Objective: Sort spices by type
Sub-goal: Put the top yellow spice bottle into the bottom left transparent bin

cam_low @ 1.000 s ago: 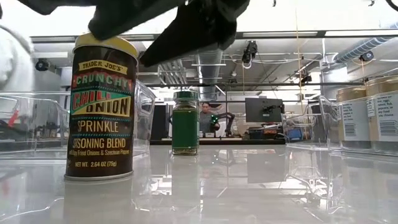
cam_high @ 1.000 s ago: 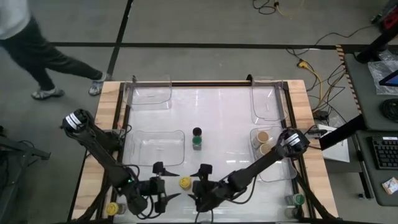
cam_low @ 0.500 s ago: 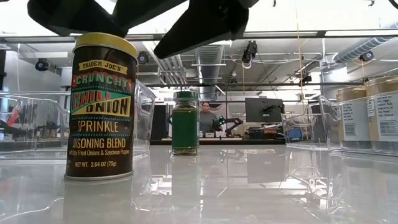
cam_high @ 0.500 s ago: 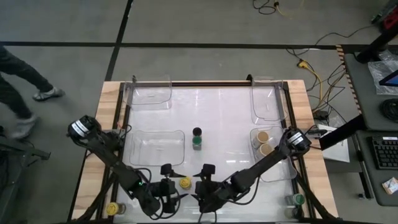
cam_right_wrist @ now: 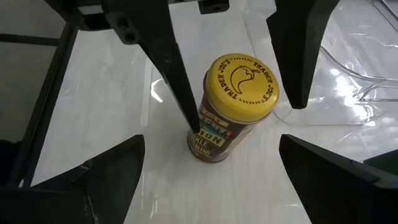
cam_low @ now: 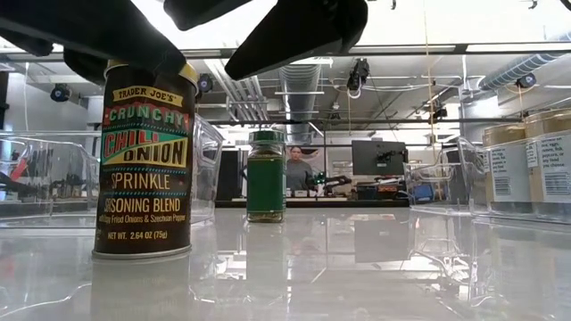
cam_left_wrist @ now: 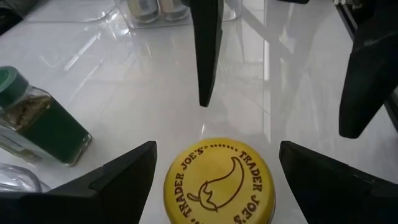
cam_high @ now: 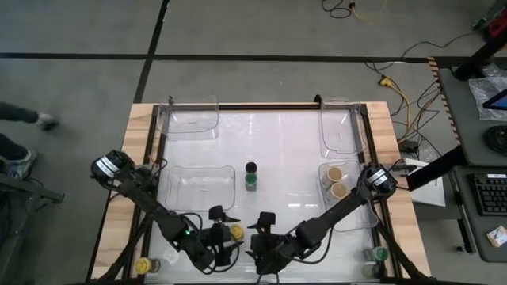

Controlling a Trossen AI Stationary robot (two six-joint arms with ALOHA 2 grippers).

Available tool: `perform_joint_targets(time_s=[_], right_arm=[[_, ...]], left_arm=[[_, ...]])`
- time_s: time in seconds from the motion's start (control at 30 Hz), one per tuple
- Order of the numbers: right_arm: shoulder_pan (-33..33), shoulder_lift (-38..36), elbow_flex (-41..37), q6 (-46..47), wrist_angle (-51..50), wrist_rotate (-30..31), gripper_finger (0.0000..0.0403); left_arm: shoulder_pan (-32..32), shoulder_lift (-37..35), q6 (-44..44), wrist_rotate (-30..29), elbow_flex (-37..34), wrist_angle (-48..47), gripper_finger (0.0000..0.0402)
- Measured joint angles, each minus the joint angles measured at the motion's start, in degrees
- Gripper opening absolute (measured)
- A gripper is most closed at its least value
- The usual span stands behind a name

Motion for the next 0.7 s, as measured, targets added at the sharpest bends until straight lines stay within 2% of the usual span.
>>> perform_joint_targets(time_s=[0.7], right_arm=[[0.09, 0.00, 0.00, 1.51, -1.22, -0.50, 0.0364]], left_arm=[[-0.59, -0.89, -3.30, -1.55, -1.26, 0.29, 0.0323]])
